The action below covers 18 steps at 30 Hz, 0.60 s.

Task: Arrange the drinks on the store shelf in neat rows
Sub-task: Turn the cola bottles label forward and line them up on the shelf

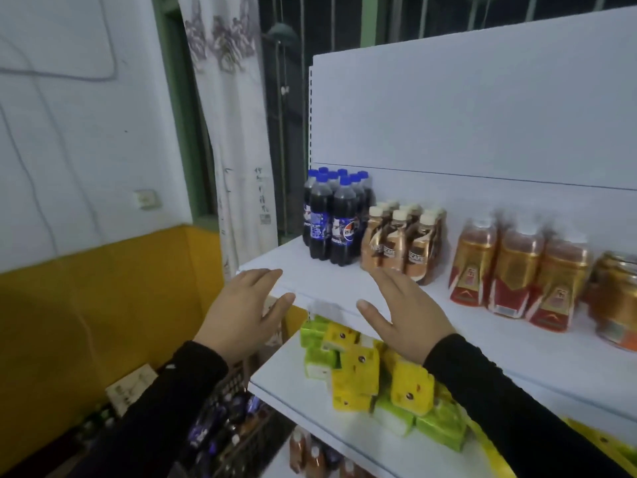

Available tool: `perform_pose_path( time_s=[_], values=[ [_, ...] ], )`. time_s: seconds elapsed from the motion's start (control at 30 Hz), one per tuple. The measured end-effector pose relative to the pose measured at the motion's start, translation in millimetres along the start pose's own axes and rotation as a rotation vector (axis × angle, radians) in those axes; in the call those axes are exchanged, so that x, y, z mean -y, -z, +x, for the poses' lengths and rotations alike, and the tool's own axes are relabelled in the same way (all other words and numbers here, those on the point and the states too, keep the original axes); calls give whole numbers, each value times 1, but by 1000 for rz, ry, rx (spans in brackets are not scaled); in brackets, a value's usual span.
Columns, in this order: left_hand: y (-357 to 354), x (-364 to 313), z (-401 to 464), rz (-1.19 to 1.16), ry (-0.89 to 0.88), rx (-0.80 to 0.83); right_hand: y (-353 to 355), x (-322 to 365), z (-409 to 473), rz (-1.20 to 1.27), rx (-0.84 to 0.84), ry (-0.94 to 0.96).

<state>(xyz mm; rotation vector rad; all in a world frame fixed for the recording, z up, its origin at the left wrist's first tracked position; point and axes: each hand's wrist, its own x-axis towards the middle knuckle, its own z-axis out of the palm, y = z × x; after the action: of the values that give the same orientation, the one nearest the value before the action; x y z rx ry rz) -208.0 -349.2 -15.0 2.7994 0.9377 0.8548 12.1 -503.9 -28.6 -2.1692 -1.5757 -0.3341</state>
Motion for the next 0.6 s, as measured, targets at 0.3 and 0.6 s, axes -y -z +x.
perform_pose_path(
  time_s=[0.3,0.6],
  values=[
    [-43,84,104,-40,41,26,-51,4,112,-96,-37,-19],
    [-100,146,233,-224,-205,153,-96,21,186,-128,-125,-205]
  ],
)
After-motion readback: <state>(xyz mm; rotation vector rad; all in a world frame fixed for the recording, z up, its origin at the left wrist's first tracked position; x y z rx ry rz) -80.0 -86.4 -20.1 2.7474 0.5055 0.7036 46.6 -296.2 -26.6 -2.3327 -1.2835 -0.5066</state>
